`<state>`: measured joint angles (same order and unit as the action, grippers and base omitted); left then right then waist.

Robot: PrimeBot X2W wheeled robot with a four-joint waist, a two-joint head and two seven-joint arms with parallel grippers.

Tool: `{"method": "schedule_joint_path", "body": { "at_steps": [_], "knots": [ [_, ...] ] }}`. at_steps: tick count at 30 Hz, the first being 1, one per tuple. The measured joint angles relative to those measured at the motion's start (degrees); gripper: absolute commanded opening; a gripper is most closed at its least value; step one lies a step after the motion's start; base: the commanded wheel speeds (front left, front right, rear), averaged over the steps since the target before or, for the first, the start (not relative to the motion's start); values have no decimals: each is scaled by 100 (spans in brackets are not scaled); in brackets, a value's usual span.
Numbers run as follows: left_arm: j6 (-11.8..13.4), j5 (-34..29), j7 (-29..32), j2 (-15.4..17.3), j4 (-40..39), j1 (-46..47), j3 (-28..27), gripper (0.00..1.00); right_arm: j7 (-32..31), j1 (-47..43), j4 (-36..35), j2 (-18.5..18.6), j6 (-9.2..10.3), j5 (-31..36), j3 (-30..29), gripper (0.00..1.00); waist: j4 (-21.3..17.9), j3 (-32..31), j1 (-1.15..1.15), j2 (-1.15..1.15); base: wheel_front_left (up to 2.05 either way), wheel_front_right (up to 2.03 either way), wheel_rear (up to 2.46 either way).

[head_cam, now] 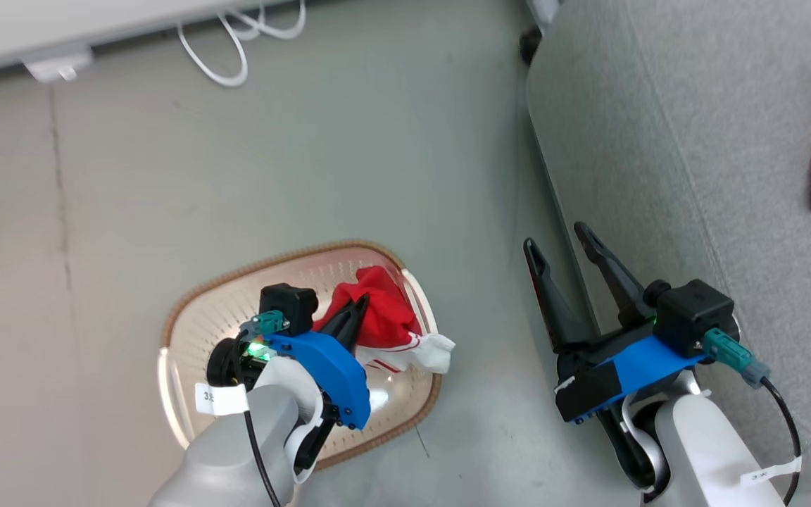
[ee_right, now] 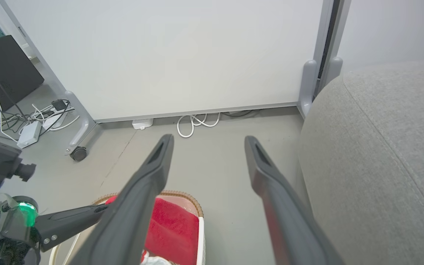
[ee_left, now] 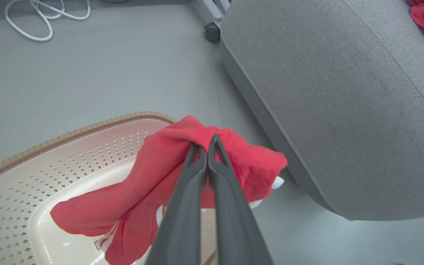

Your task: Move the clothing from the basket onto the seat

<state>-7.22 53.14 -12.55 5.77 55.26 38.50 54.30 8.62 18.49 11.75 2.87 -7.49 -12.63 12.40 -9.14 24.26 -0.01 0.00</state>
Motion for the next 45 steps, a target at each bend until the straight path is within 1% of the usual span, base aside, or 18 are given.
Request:
{"method": "schedule_joint_path", "body": {
  "at_steps": [7, 14, 24, 28, 35, 45],
  "knots": [
    [0, 186, -154, 29, -299, -25, 294, 0, -197, -364, -16, 0, 0, 14, -27, 100, 173, -809, -1, 0, 0, 0, 0],
    [-21, 344, -218, -21, -661, 103, 603, 0, -401, -828, -19, 0, 0, 62, -96, 100, 408, -1526, 0, 0, 0, 0, 0],
    [-21, 525, -220, -76, -945, 626, 993, 0, -539, -1252, -12, 0, 0, -10, -92, 100, 684, -2220, 0, 0, 0, 0, 0],
    [-21, 526, -226, -91, -1006, 860, 1091, 0, -567, -1341, -40, 0, 0, -29, -77, 100, 777, -2378, 0, 0, 0, 0, 0],
    [-21, 554, -227, -105, -1017, 1136, 1198, 0, -598, -1405, -68, 0, 0, -66, -14, 100, 843, -2433, 0, 0, 0, 0, 0],
    [-21, 581, -236, -120, -995, 1159, 1317, 0, -597, -1406, -69, 0, 0, -105, 48, 100, 822, -2416, 1, 0, 0, 0, 0]
  ]
}}
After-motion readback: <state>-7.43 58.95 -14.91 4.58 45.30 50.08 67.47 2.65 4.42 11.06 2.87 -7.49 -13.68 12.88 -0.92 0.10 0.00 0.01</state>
